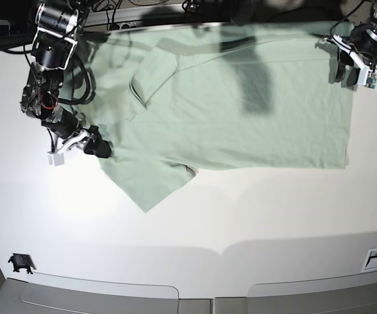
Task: Fold the T-shirt properly
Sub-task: 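Move both grippers to the hem corners of the shirt and grasp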
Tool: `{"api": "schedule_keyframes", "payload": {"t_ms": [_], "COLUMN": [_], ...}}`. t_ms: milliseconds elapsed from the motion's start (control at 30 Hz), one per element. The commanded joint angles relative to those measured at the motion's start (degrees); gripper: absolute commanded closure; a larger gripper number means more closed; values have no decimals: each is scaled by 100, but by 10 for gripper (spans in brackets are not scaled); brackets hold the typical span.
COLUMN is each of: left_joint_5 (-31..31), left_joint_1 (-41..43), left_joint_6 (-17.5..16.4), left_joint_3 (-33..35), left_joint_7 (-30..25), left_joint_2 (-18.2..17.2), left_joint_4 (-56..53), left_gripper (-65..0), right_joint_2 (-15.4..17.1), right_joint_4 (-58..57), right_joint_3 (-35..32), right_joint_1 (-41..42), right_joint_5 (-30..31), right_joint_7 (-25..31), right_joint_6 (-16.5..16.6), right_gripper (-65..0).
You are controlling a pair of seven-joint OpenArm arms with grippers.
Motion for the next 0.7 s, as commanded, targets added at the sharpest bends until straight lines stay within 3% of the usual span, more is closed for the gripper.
{"api": "schedule_keyframes", "payload": {"t_ms": [0, 67, 133, 233, 467, 600, 667], "left_joint_5": [-37, -39, -37, -35, -42, -221, -494], "left_joint_1": [20, 17, 17, -48, -1528, -2881, -3565], "left_joint_6": [7, 7, 7, 7, 9, 7, 4], "left_joint_3": [-52, -52, -52, -52, -52, -46, -42], "left_joint_7": [-116, -116, -118, -138, -160, -380, -389], "left_joint_2": [-74, -76, -76, -79, -149, -417, -579], "left_joint_4": [83, 83, 83, 74, -1259, -2940, -3884], "left_gripper": [-181, -182, -182, -205, -208, -332, -355], "right_joint_2": [83, 83, 81, 92, 92, 92, 92], "right_joint_4": [35, 35, 35, 35, 35, 35, 35], "right_joint_3": [-50, -133, -164, -162, -162, -164, -164], "right_joint_1": [76, 74, 74, 74, 74, 74, 74], "right_joint_5": [-94, -96, -118, -116, -116, -114, -116], "right_joint_7": [-90, -92, -87, -85, -85, -79, -57], "right_joint_6": [-53, -53, -53, -53, -53, -53, -53], "right_gripper": [-329, -326, -262, 0, 0, 0, 0]}}
